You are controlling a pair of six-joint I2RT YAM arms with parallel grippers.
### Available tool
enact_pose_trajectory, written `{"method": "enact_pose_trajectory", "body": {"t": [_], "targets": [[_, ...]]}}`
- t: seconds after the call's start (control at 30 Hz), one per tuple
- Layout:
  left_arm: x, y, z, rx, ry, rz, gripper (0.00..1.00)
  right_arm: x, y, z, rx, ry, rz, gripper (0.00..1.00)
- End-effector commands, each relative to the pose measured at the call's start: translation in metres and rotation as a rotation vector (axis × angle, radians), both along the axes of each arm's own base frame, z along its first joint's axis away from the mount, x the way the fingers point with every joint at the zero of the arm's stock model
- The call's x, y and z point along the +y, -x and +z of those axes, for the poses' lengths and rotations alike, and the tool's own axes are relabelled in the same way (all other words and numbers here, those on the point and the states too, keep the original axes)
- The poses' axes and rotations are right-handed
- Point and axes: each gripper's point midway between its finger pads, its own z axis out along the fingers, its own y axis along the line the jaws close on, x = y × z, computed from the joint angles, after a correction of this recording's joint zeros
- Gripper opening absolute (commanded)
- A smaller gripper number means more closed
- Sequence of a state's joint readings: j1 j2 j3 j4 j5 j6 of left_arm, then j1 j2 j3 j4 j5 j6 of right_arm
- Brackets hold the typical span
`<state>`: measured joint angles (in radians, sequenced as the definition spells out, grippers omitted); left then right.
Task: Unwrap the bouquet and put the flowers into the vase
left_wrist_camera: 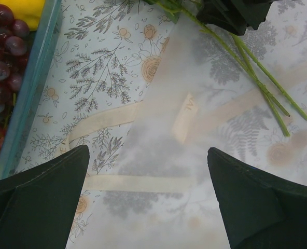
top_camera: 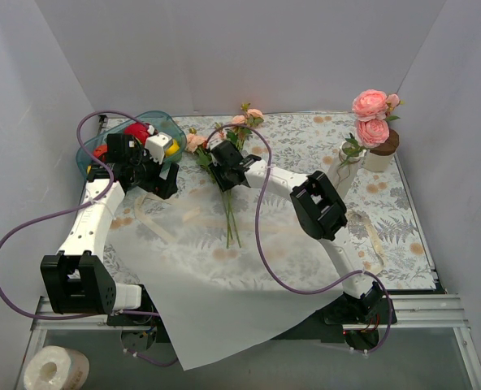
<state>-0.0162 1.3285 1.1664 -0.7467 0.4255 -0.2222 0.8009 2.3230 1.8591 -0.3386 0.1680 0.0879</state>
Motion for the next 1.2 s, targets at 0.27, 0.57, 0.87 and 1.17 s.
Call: {"method": "enact_pose_trajectory", "body": {"t": [0.27, 0.57, 0.87, 1.17], "targets": [[0.004, -0.002, 0.006, -0.044, -0.022, -0.004, 0.98, 0.016, -0.005, 0.014, -0.019, -0.069, -0.003, 0.14], [0.004, -0.003, 0.011, -0.051, -0.021, -0.006, 0.98, 0.014, -0.019, 0.098, -0.155, -0.149, -0.028, 0.01], [0.003, -0.002, 0.019, -0.062, -0.016, -0.011, 0.98, -0.012, -0.023, 0.212, -0.326, -0.237, -0.066, 0.01], [-0.002, -0.004, 0.029, -0.062, 0.016, -0.013, 0.98, -0.059, 0.016, 0.389, -0.632, -0.416, -0.024, 0.01]]}}
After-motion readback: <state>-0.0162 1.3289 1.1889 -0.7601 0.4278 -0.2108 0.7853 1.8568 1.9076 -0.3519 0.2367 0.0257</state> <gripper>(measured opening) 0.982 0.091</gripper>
